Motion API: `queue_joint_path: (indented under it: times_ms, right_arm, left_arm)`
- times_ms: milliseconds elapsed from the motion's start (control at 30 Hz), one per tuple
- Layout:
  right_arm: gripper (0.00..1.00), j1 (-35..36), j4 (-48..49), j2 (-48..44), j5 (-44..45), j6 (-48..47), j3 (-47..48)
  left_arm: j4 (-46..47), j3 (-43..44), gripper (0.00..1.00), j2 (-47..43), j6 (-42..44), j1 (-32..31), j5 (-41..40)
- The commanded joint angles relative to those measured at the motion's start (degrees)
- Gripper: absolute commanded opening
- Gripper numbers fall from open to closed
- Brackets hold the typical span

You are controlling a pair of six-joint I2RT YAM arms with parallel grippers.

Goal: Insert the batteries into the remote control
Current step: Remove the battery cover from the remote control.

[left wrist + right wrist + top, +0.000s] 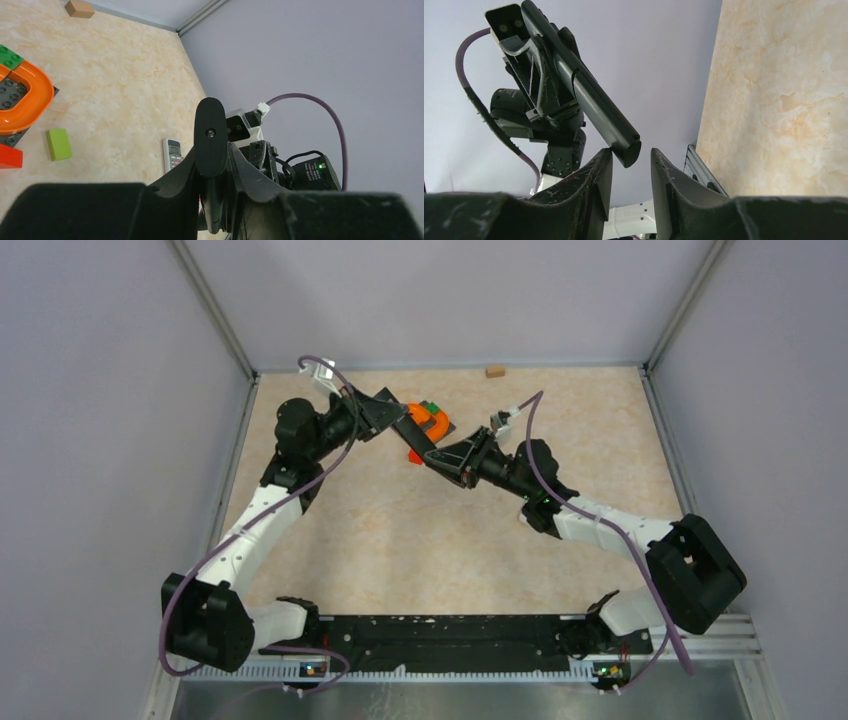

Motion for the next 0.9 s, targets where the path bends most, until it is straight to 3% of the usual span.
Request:
queue_joint_path:
  times_ms: [0, 133, 300, 400, 667, 867]
  right_arm:
    - [0.34, -0.3, 1.2, -1.6, -0.3, 0.3, 1.8]
    - [0.33, -0.3, 4.4, -1.4, 0.2, -0.6, 1.4]
    - [0.48, -0.3, 1.5, -1.3, 0.5, -1.7, 2.3]
    - [0.49, -0.3, 1.4, -1.0, 0.2, -1.8, 2.5]
    - [0.31, -0.3, 0.6, 0.3, -1.5, 0.0, 3.5]
    - [0.28, -0.3, -4.9, -1.1, -1.0, -0.1, 4.2]
  left_arm:
    - [1.1, 0.2, 0.00, -1.1, 2.8, 0.1, -0.6]
    - [0.3, 0.3, 0.00, -0.9, 2.4, 0.1, -0.3]
    - [-0.1, 0.4, 0.00, -0.5, 1.7, 0.1, 0.2]
    - [-0.1, 0.4, 0.00, -0.4, 1.8, 0.1, 0.0]
    - [1.0, 0.6, 0.00, 0.8, -0.4, 0.1, 1.8]
    - [-0.5, 0.2, 0.00, -0.5, 2.6, 0.1, -1.5]
